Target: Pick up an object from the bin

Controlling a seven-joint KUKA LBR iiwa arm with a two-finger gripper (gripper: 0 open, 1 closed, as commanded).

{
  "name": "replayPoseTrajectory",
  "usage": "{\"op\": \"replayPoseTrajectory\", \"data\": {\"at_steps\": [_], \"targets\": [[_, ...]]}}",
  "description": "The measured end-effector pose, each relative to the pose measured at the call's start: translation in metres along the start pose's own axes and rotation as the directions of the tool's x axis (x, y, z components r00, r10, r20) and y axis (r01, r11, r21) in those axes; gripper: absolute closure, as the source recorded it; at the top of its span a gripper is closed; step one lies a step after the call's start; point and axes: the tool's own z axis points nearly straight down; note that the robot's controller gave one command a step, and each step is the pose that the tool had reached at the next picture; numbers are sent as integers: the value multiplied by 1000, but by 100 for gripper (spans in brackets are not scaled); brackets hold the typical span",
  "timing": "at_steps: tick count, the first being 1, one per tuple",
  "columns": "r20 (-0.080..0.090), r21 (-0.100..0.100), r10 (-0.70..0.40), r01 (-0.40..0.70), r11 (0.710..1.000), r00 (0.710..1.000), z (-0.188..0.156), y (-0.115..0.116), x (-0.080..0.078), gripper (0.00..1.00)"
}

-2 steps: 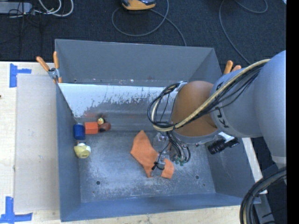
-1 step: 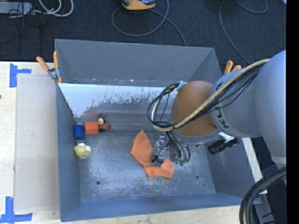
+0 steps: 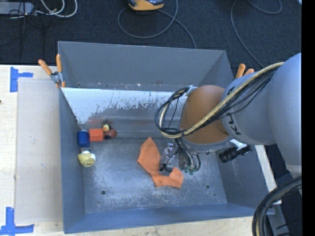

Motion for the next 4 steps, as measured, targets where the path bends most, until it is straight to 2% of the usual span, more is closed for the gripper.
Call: {"op": "replayPoseTrajectory", "data": {"at_steps": [1,2,3,4], "targets": [[-1,0,-162,162,987,987,13,-5,6,0],[-2,-1,-160,160,987,987,13,-6,5,100],[-2,-1,-159,159,987,987,13,-6,5,100],[-10,1,-170,170,985,985,-28,-9,16,100]]}}
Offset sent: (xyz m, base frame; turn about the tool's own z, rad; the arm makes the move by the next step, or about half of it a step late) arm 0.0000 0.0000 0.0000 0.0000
